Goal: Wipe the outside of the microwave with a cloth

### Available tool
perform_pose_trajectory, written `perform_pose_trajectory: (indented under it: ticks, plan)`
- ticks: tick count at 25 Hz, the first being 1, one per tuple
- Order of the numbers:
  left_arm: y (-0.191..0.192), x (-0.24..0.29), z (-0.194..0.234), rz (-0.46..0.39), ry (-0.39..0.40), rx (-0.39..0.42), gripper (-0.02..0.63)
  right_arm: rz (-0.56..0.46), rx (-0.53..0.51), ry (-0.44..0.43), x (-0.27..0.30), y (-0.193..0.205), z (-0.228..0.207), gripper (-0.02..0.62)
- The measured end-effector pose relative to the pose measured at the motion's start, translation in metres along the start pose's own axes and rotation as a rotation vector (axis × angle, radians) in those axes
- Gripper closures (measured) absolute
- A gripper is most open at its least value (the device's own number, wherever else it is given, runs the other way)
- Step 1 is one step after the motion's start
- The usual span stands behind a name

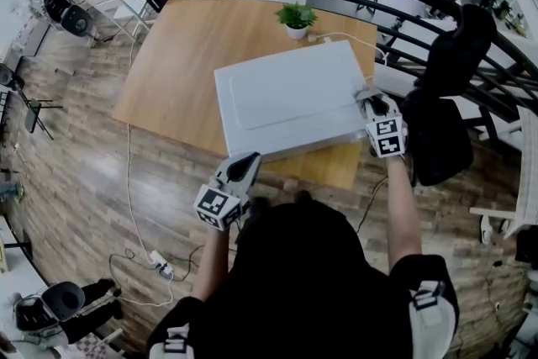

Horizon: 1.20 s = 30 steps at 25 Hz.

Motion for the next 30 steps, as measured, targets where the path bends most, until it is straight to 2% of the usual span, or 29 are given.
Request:
perform_pose_trajectory:
  ticks: [3,12,16,21,25,30]
  plan:
    - [-0.003,-0.004,0.001,0.018,-0.007,-0.024,0.603,0.001,-0.021,0.004,0.002,-0.004,0.004,0.578]
    - [-0.003,-0.015,0.006,0.016,-0.009,-0.024,0.603,-0.009,-0.051,-0.014,0.009,-0.014,0.021,0.578]
    - [-0.003,-0.019,0.010,-0.002,-0.005,-0.002,0.603,-0.005,-0.091,0.006,0.010,-0.018,0.028,0.578]
    - [-0.002,-0.024,0.016,0.010,-0.008,-0.020,0.603,0.015,-0.101,0.025,0.011,-0.017,0.032,0.578]
    - [-0.003,-0.028,0.020,0.014,-0.005,-0.028,0.603,0.010,-0.147,0.047,0.010,-0.019,0.039,0.578]
    - [-0.002,-0.035,0.027,-0.011,0.005,-0.014,0.603,-0.002,-0.174,0.018,0.011,-0.026,0.057,0.578]
Point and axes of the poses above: the fingertips, and each gripper's own axes: x forward along the fingers, z to its left, y out of its underside, the point moved 8 cm from there along -x, backward along the fingers, and after that the axes turned 5 degrees about -z, right-handed, at the moved point
